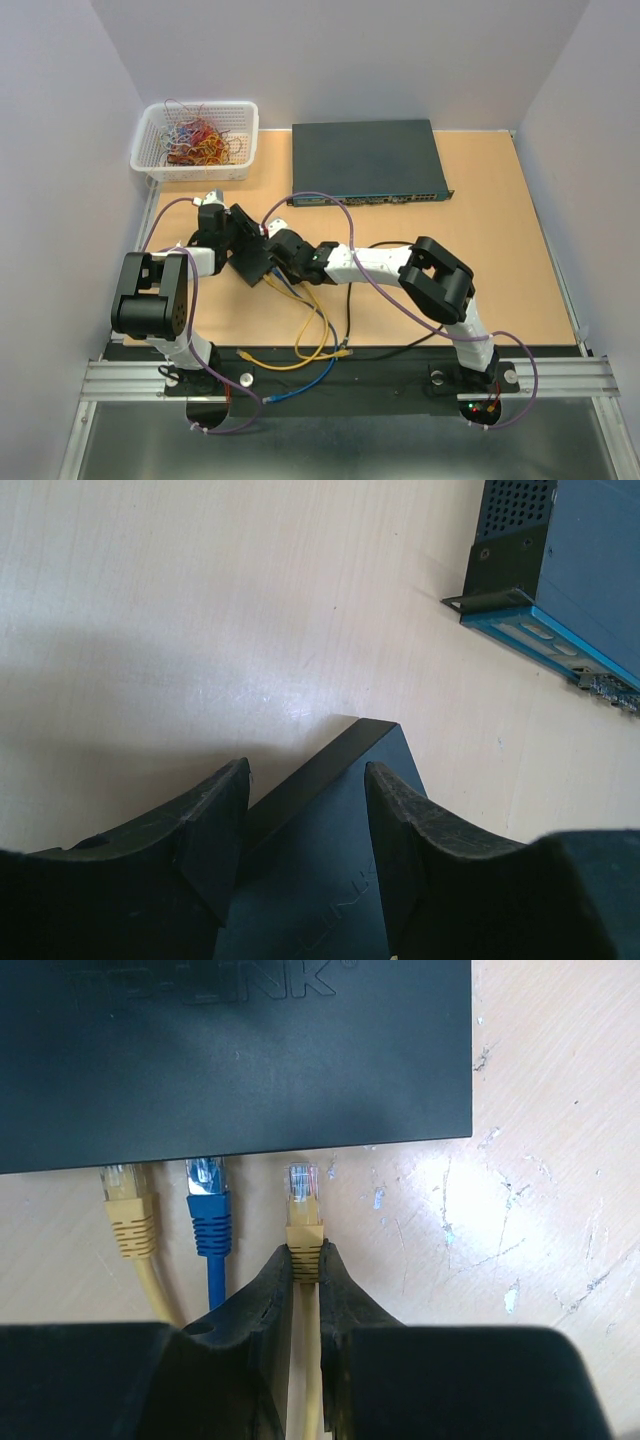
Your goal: Insert the plug into the switch port
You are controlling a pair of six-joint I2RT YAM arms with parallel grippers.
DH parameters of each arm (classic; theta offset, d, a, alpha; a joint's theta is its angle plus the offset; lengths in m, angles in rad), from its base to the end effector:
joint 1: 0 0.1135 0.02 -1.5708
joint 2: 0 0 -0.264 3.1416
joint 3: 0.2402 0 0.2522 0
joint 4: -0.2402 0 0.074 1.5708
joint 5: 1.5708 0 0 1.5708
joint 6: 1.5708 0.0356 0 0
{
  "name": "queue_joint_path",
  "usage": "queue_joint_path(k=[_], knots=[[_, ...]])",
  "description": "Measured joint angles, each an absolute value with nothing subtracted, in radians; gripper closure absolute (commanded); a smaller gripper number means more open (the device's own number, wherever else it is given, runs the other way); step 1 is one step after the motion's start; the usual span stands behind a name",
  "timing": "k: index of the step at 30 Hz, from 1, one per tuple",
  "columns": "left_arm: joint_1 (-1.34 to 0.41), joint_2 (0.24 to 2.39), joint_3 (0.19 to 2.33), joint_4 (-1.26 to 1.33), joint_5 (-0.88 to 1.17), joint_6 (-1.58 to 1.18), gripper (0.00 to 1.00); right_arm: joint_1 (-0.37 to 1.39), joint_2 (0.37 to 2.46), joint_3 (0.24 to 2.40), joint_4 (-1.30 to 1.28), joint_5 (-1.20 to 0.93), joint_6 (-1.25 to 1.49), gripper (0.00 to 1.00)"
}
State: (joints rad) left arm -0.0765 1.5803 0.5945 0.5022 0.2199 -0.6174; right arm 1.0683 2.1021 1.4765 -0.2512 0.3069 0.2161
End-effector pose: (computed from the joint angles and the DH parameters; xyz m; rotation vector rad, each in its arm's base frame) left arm 0.3026 -0.0310 0.1558 -0.4264 2.0630 -0.6502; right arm 0.2293 0.3949 0.1633 -0.8702 2.2421 0.2227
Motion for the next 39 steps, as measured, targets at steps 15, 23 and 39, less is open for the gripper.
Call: queue_joint_path(k=[15, 23, 39], knots=[[-0.076, 1.58, 0.595, 0.506, 0.201, -0.613, 0.41, 1.068, 2.163, 1.58, -0.303, 0.306, 0.209, 1.0], [-0.075, 1.579, 0.595, 0.506, 0.2, -0.611, 0.41, 1.06, 2.168, 1.591, -0.314, 0.305, 0.208, 1.0], [-0.064, 1.577, 0.595, 0.51, 0.171, -0.599, 0.41, 1.029, 2.239, 1.739, -0.412, 0.289, 0.18, 1.0]])
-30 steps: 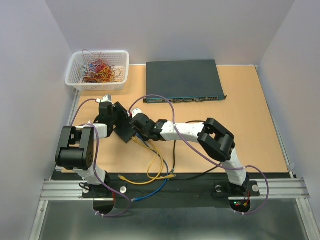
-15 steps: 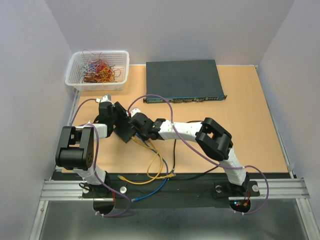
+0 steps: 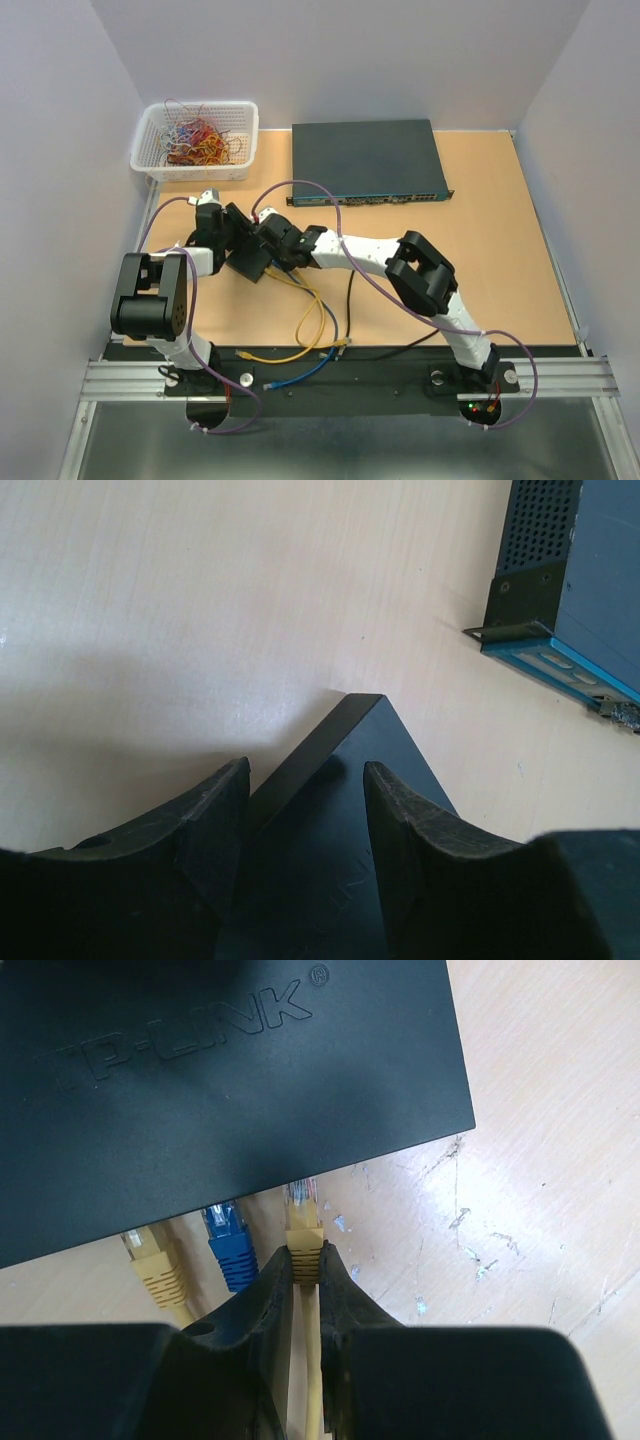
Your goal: Insert the plug into the switch port
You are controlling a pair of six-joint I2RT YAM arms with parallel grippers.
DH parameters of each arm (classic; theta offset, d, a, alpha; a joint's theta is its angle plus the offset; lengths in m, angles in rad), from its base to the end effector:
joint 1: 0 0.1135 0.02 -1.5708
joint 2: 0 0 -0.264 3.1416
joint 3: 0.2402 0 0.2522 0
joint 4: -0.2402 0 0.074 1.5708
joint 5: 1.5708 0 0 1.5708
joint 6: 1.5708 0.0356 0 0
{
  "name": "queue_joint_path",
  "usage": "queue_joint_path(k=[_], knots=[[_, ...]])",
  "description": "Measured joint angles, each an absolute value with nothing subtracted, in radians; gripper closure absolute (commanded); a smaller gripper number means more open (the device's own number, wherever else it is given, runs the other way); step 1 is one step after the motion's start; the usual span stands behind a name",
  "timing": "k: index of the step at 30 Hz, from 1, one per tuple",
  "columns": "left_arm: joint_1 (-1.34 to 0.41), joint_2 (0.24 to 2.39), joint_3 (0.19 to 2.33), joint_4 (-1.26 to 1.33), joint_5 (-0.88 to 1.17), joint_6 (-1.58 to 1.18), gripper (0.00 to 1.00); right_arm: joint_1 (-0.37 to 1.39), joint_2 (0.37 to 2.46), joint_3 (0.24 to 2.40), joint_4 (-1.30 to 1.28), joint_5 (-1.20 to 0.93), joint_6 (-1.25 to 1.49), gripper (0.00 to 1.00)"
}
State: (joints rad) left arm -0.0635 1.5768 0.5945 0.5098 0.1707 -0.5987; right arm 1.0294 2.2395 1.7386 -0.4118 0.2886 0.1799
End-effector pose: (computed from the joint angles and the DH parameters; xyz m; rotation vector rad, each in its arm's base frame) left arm 0.3036 -0.0254 0.1574 -0.4459 2.0390 -0.5833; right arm 0.2630 0.4177 0.1701 -0.8941 2.2703 0.1817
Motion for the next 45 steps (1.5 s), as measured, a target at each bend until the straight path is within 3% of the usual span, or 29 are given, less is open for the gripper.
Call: queue_joint_path(k=[11, 17, 24, 45], knots=[[-0.064, 1.577, 0.595, 0.508, 0.165, -0.579, 0.44, 1.028, 2.247, 1.76, -0.429, 0.282, 0.135, 0.99], [-0.064, 1.577, 0.595, 0.503, 0.16, -0.551, 0.53, 1.026, 2.247, 1.76, -0.429, 0.253, 0.062, 0.99], [-0.066, 1.577, 0.595, 0.503, 0.16, -0.533, 0.56, 1.021, 2.247, 1.769, -0.432, 0.218, 0.03, 1.0], [-0.089, 1.657, 0.665, 0.535, 0.188, -0.51, 0.57, 0.963, 2.238, 1.708, -0.322, 0.15, 0.014, 0.99]])
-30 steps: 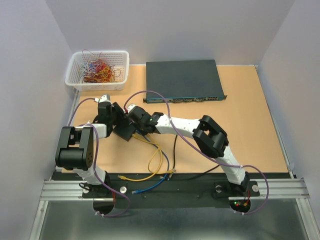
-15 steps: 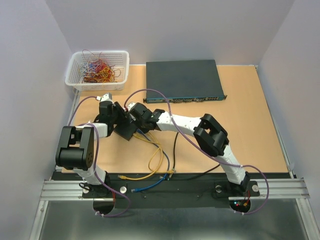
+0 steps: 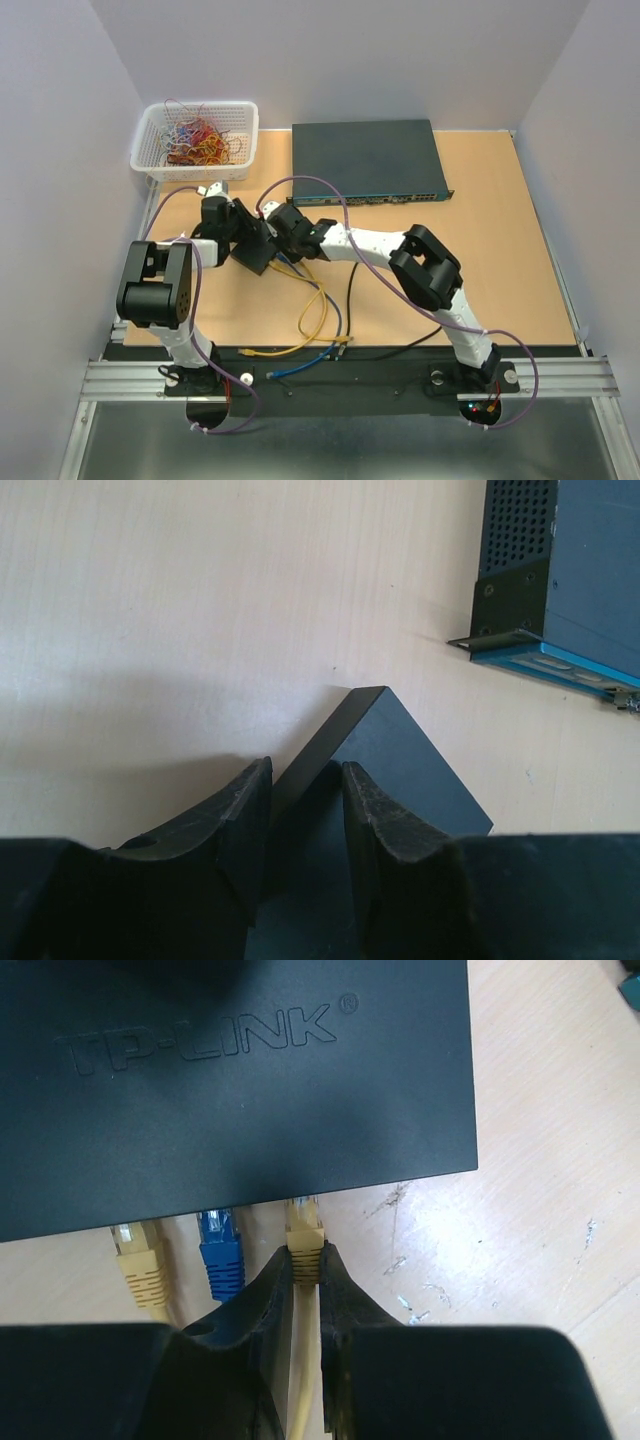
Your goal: Insert the plug into the switch port
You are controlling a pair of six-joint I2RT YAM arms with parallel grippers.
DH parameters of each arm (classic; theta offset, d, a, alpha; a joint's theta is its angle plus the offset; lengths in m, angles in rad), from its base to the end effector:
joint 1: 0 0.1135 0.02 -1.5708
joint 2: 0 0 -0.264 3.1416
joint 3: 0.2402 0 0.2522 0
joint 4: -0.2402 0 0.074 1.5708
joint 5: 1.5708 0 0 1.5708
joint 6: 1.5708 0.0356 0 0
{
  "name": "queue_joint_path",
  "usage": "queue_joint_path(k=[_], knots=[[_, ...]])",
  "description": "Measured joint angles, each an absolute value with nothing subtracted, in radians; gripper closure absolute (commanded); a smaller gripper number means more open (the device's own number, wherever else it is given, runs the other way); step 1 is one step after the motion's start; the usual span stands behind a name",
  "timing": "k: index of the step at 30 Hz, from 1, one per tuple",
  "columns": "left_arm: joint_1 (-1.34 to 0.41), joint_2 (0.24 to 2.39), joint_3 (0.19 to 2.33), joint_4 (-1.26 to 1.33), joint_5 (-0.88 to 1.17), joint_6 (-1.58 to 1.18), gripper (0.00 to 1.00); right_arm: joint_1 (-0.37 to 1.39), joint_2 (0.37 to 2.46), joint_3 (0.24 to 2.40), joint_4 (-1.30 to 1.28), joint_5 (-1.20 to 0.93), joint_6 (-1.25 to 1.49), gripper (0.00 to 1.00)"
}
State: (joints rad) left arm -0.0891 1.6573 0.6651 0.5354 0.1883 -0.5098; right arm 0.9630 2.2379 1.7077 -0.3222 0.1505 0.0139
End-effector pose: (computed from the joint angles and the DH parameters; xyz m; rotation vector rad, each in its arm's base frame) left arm 0.3229 -0.0355 0.1562 -0.3120 2.0422 -0.5650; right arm 0.2881 0.4048 0.1666 -1.0478 2.1900 0.2660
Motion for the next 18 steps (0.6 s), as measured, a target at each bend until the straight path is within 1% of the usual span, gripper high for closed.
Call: queue_joint_path(k=[10, 18], knots=[[-0.124, 1.716, 0.71, 0.57, 0.219, -0.503, 0.57, 0.923, 2.171, 1.566, -0.186, 0.136, -0.012, 1.0], [-0.173, 1.739, 0.727, 0.593, 0.172, -0.5, 0.57, 0.891, 2.167, 1.56, -0.188, 0.123, -0.043, 1.0]])
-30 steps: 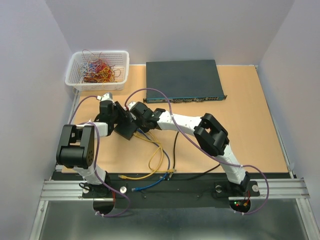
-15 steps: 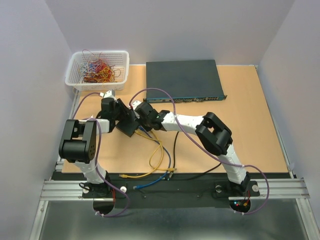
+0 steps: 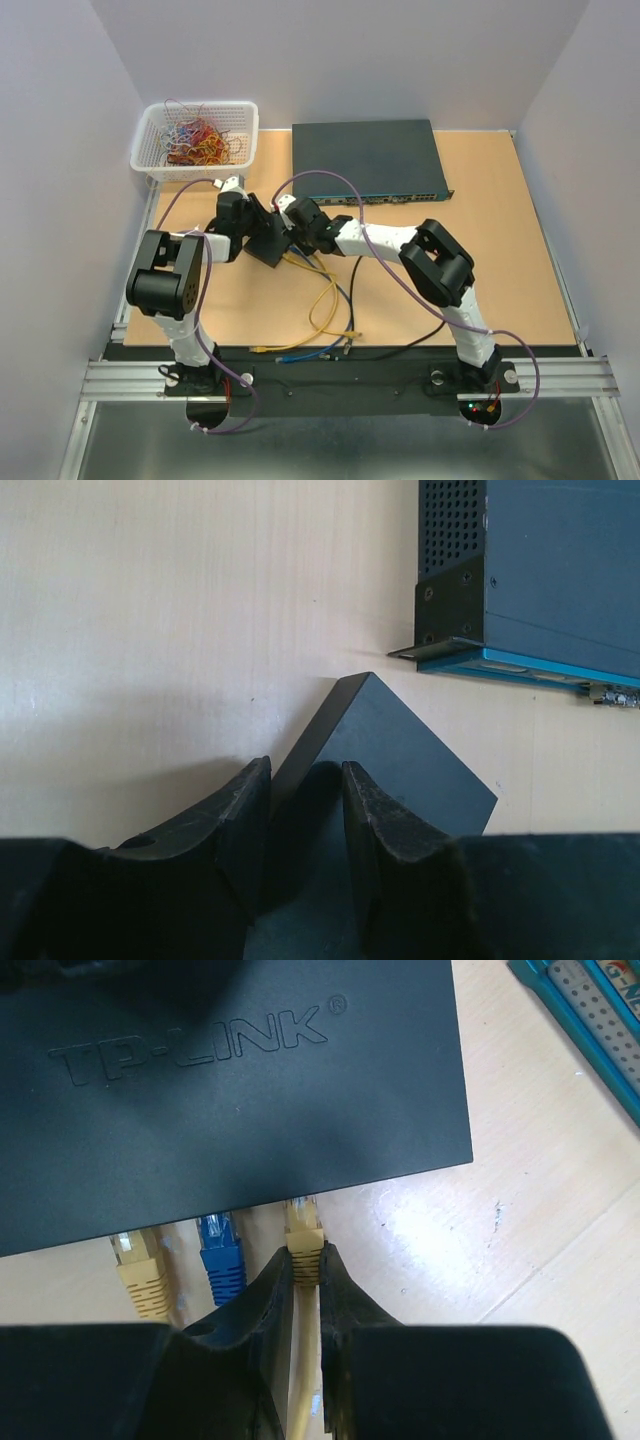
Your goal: Insert the plug into the switch port
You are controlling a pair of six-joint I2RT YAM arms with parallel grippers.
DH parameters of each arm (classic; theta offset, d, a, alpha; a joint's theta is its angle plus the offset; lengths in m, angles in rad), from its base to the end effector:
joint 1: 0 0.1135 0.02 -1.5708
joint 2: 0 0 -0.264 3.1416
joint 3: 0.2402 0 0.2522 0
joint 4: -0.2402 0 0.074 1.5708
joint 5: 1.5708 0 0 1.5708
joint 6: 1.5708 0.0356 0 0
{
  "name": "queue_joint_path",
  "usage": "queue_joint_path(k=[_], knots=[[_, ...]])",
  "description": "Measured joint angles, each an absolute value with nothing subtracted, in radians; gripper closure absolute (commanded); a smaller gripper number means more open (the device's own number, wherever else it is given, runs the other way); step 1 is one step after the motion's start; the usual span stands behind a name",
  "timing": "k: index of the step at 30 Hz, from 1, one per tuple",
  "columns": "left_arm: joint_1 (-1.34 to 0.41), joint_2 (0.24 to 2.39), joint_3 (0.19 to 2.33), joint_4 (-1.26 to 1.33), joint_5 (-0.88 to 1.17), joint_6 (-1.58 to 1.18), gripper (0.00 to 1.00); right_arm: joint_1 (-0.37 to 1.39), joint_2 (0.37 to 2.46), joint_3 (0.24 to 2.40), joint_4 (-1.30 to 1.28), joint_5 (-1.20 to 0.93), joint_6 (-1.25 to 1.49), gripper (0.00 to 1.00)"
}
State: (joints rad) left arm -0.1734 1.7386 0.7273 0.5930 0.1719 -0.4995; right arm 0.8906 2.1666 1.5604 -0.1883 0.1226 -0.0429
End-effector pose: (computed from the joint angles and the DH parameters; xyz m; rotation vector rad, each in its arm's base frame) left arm 0.3384 -0.0655 0.1537 -0.2174 2.0219 -0.6007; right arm 0.3054 0.3706 0.1637 -1.0146 2.1460 0.2663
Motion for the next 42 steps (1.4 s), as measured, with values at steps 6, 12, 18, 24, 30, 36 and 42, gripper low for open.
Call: queue_joint_path(k=[6, 12, 18, 24, 30, 36, 42], knots=[[-0.215, 1.759, 0.747, 0.606, 0.112, -0.479, 0.57, 0.866, 2.167, 1.568, -0.196, 0.049, -0.094, 1.0], [-0.226, 1.803, 0.807, 0.593, 0.115, -0.449, 0.57, 0.831, 2.161, 1.567, -0.195, -0.079, -0.088, 1.0], [-0.236, 1.816, 0.821, 0.596, 0.122, -0.442, 0.57, 0.838, 2.156, 1.557, -0.195, -0.102, -0.07, 1.0], [-0.244, 1.816, 0.821, 0.601, 0.122, -0.443, 0.56, 0.849, 2.154, 1.545, -0.187, -0.099, -0.042, 0.84], [-0.266, 1.813, 0.822, 0.587, 0.15, -0.453, 0.51, 0.875, 2.117, 1.476, -0.108, -0.045, -0.005, 0.37], [-0.275, 1.798, 0.831, 0.504, 0.214, -0.471, 0.47, 0.889, 1.998, 1.396, -0.04, 0.056, 0.039, 0.29], [-0.265, 1.76, 0.833, 0.401, 0.232, -0.49, 0.46, 0.892, 1.757, 1.283, -0.017, 0.184, 0.102, 0.24]])
